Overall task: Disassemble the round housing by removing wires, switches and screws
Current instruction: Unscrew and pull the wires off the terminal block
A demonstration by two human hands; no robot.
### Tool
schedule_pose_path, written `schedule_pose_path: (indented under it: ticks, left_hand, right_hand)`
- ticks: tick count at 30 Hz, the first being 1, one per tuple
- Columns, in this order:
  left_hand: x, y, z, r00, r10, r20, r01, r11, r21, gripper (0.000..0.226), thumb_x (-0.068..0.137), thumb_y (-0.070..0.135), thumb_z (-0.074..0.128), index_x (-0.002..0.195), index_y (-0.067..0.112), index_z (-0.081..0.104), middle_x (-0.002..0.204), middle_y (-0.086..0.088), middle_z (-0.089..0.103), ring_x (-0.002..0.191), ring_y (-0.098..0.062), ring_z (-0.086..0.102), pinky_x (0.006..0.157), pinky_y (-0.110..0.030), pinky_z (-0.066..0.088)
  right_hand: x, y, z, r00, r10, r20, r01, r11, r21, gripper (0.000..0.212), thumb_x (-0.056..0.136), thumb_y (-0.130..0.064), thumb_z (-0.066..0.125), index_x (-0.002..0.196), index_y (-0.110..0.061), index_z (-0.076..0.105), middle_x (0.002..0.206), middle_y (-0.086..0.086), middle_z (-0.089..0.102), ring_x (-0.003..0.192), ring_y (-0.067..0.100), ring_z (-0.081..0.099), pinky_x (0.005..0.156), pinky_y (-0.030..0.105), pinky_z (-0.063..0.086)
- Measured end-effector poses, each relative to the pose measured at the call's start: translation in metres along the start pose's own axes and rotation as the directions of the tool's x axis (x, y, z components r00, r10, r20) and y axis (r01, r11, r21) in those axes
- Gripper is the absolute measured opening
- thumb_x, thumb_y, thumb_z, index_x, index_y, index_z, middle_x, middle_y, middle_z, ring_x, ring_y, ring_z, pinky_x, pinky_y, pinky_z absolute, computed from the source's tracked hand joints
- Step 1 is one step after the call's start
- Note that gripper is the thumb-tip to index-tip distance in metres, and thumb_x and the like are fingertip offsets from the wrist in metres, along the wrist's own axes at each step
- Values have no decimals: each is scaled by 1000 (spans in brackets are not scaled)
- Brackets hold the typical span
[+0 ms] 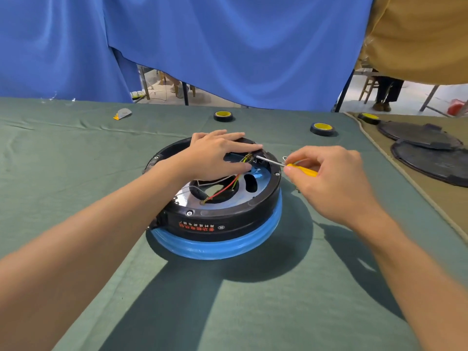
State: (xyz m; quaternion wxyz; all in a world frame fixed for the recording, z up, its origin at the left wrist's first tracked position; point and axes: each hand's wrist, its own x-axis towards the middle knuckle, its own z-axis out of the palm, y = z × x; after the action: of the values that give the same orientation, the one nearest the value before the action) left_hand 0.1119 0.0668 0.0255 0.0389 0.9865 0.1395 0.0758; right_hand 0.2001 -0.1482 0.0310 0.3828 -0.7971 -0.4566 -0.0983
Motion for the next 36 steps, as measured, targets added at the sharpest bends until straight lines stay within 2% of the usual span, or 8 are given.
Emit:
schedule_pose_path:
  ticks: [3, 8, 12, 16, 19, 23, 27, 36]
  left_hand:
    - [-1, 2, 0, 1000, -2, 11, 2, 1000, 24, 52, 91, 67, 43, 139, 65, 24, 162, 11, 18, 150, -20, 12, 113, -49, 11]
    - [0, 2, 1, 1000, -4, 15, 3, 1000, 29, 54, 91, 65, 44, 140, 65, 21, 163, 11, 17, 150, -20, 11, 114, -50, 10]
    - [1, 2, 2, 1000, -2, -4, 2, 999, 45, 54, 91, 65, 44, 140, 65, 22, 162, 11, 18, 150, -18, 12, 114, -49, 11]
    - [2, 1, 3, 1000, -4, -10, 4, 999, 41, 53, 91, 64, 44, 139, 66, 22, 162, 11, 19, 150, -19, 12, 113, -48, 11]
    - [1, 1, 3, 1000, 0, -15, 0, 999, 37, 52, 92, 64, 44, 139, 66, 22, 162, 11, 20, 150, -19, 13, 113, -49, 11]
    - [1, 1, 3, 1000, -2, -16, 3, 1000, 29, 51, 92, 64, 44, 139, 66, 23, 161, 12, 20, 150, -20, 12, 113, -49, 10]
    - [1, 1, 3, 1000, 0, -18, 0, 999, 32, 51, 92, 64, 44, 138, 67, 22, 161, 12, 20, 149, -20, 13, 113, -49, 10]
    - [1, 2, 3, 1000, -11, -12, 11, 1000, 17, 51, 92, 64, 43, 138, 68, 22, 162, 12, 19, 150, -19, 11, 113, -48, 8]
  right_hand:
    - [-3, -1, 6, 999, -31, -41, 29, 998, -63, 11, 84, -20, 67, 88, -18, 78, 81, 3, 75, 82, 26, 66, 78, 25, 43]
    - [-4, -8, 13, 993, -114, -37, 106, 979, -172, 18, 86, -18, 61, 80, -7, 73, 70, 14, 68, 73, 35, 57, 71, 40, 41]
    - [-4, -17, 19, 993, -117, -9, 111, 958, -266, 22, 88, -18, 55, 72, -7, 67, 54, 6, 45, 66, 33, 43, 63, 39, 40]
    - [-5, -20, 25, 992, -122, -33, 107, 948, -300, 21, 92, -22, 55, 93, -12, 72, 84, 12, 65, 85, 33, 58, 76, 38, 44]
    - [-6, -19, 26, 992, -123, -29, 107, 939, -327, 23, 94, -26, 54, 100, -11, 70, 93, 14, 65, 88, 33, 59, 77, 39, 47]
    - [-7, -19, 25, 990, -143, -16, 130, 937, -325, 23, 94, -24, 52, 87, -10, 68, 78, 10, 58, 80, 30, 55, 67, 35, 38]
    - [-10, -20, 25, 987, -159, -1, 149, 926, -347, 27, 95, -22, 48, 68, -18, 46, 64, 2, 38, 70, 25, 41, 61, 30, 19]
    - [-9, -26, 28, 990, -138, 13, 133, 920, -370, 25, 94, -20, 47, 70, -19, 42, 69, 5, 42, 70, 25, 39, 62, 29, 22]
